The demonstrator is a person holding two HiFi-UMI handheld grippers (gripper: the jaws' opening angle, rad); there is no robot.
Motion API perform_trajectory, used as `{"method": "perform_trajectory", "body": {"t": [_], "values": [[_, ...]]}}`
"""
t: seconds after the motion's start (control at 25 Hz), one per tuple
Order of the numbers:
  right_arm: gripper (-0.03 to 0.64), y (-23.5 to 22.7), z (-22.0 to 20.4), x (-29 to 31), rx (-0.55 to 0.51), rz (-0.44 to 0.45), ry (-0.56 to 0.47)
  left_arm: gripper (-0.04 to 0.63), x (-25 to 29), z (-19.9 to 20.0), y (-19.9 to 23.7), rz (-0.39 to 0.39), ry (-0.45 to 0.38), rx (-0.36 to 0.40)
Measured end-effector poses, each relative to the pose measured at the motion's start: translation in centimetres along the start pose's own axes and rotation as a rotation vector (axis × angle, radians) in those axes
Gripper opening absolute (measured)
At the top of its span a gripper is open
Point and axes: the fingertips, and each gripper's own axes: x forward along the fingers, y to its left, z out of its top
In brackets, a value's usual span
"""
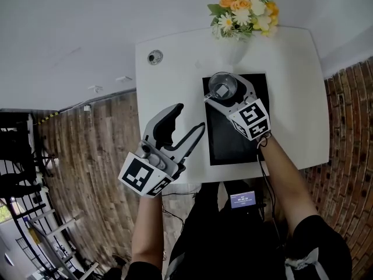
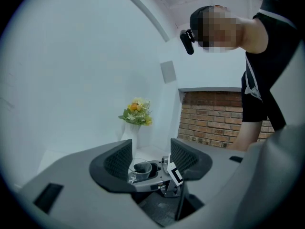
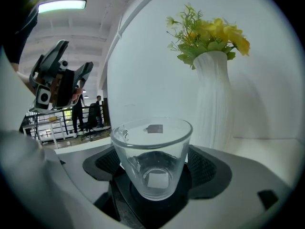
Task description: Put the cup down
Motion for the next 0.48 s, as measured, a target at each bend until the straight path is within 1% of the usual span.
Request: {"method": "perform_trajectory", "body": {"t": [0.08,0.12,0.28,0.48], "values": [[0.442,0.0,-0.2,-0.2,0.017,0.006,0.007,0.252,0.1,0.0,-0.2,-0.004,-0.002,-0.007],[0.446,-0.1,-0.2,-0.4,0.022,0.004,0.010,0.252,0.1,-0.1,-0.3,-0.006,-0.003,-0.008],[0.446,-0.4,0.3,-1.8,0.031,-0.009,-0.005,0.252,0.3,0.0,-0.6,-0.010,-0.008,-0.007],[0.446,-0.5,1.8,-4.2,0.032,-0.009,-0.037,0.252,1.0,-0.5,-1.3,-0.034,-0.003,-0.038]]}}
